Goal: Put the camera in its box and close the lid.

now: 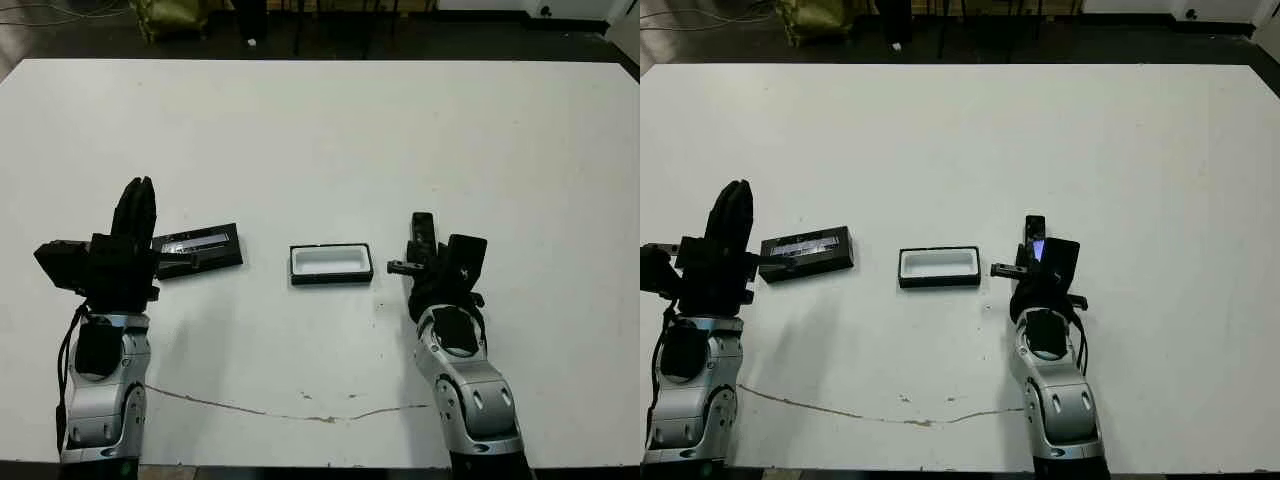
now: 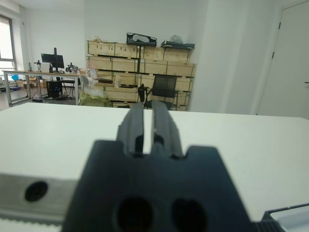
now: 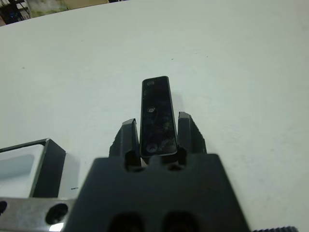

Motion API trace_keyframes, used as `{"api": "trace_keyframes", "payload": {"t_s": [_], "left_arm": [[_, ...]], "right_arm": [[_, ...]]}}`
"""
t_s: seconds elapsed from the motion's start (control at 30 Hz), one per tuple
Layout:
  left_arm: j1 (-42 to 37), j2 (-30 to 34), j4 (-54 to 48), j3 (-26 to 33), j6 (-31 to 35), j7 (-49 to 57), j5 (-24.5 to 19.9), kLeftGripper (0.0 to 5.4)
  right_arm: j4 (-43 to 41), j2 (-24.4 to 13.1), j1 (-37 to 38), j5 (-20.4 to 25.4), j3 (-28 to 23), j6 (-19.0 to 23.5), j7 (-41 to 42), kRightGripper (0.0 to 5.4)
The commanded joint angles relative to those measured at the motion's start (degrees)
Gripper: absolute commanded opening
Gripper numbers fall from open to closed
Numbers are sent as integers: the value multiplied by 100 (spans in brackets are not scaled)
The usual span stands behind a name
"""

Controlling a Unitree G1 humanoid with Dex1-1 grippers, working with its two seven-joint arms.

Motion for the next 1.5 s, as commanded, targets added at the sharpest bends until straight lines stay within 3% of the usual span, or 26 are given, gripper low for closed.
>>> {"api": "trace_keyframes", "payload": {"t_s": [0.03,0.23,0.37,0.47,0.7,0.77,0.87,1.07,1.3,1.5], "left_arm": [[118,9,18,-8,123,25,34,0],[124,-15,24,-20,100,30,42,0],[117,-26,82,-11,18,0,32,0],[100,-20,149,2,0,-37,-6,0],[121,-29,176,-7,-33,-17,67,0],[118,-28,204,-8,-75,-44,56,0],[135,-37,181,-17,-64,-48,36,0],[168,-46,92,-32,27,13,73,0],[128,-41,173,-12,-50,-22,73,0],[162,-45,121,-14,11,13,100,0]], "right_arm": [[-69,99,131,-164,4,-61,-65,35],[-213,-139,172,-467,-18,-376,96,35],[-313,-332,133,-298,-300,-749,483,35],[-695,-619,36,-173,-523,-389,864,35],[-1195,-1532,-211,927,-1114,-56,2389,35],[-1070,-1846,-356,1295,-1277,-276,2996,35],[-753,-2308,-683,1670,-1437,-370,3712,35],[302,-3321,-1692,2303,-1395,127,5173,35],[2339,-3868,-2897,1748,-627,-1068,7044,35],[3672,-3953,-3994,1257,121,-1220,8331,34]]}}
